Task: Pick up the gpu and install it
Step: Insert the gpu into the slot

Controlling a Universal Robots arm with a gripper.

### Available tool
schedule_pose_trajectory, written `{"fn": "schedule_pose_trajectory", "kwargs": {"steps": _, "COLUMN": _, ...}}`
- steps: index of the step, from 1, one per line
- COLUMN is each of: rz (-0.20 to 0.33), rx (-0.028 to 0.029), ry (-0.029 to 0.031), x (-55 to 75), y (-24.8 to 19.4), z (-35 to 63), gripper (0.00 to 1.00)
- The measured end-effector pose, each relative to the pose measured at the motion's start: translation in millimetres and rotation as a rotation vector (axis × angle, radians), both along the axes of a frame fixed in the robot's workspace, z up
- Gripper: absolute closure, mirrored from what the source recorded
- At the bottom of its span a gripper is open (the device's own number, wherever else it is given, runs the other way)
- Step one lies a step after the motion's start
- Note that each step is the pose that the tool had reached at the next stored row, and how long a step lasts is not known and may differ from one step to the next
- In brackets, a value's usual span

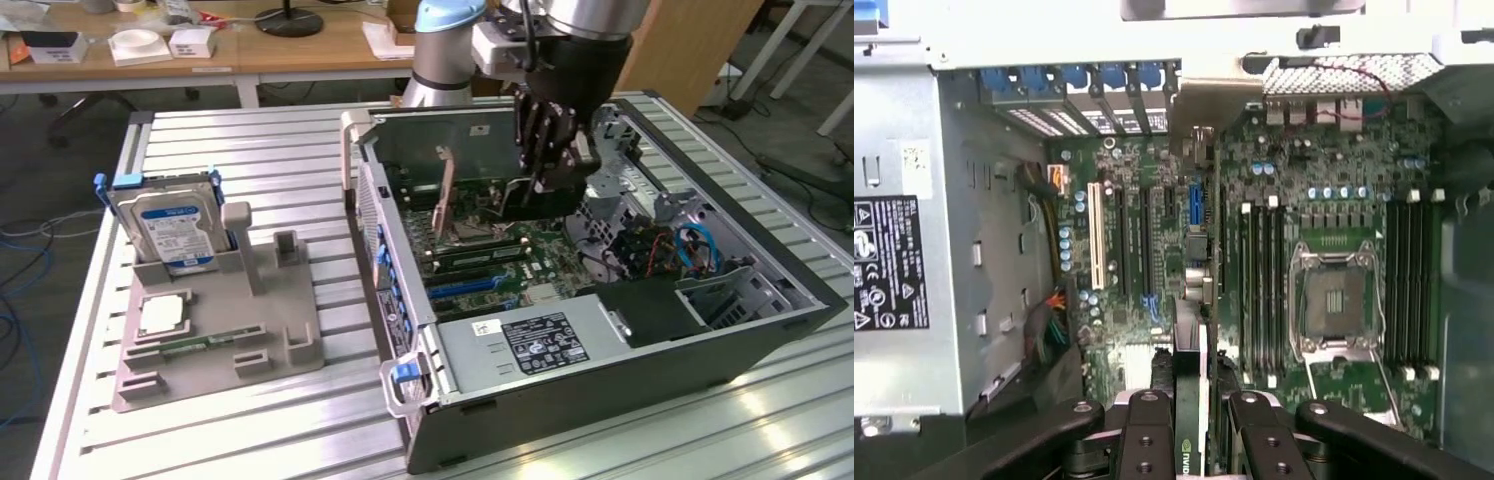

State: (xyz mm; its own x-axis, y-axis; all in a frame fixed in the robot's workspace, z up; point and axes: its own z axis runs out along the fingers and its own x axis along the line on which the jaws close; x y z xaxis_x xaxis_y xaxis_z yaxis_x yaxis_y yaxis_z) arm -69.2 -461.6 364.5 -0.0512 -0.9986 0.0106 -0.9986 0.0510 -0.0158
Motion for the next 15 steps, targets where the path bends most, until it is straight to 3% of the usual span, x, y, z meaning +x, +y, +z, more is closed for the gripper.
{"fn": "schedule_pose_trajectory", "kwargs": {"steps": 15, "rz": 0.058, "rx": 0.0001, "ry": 0.0007, "x": -5.4, "y": 0.1, "z": -27.2, "gripper": 0.74}}
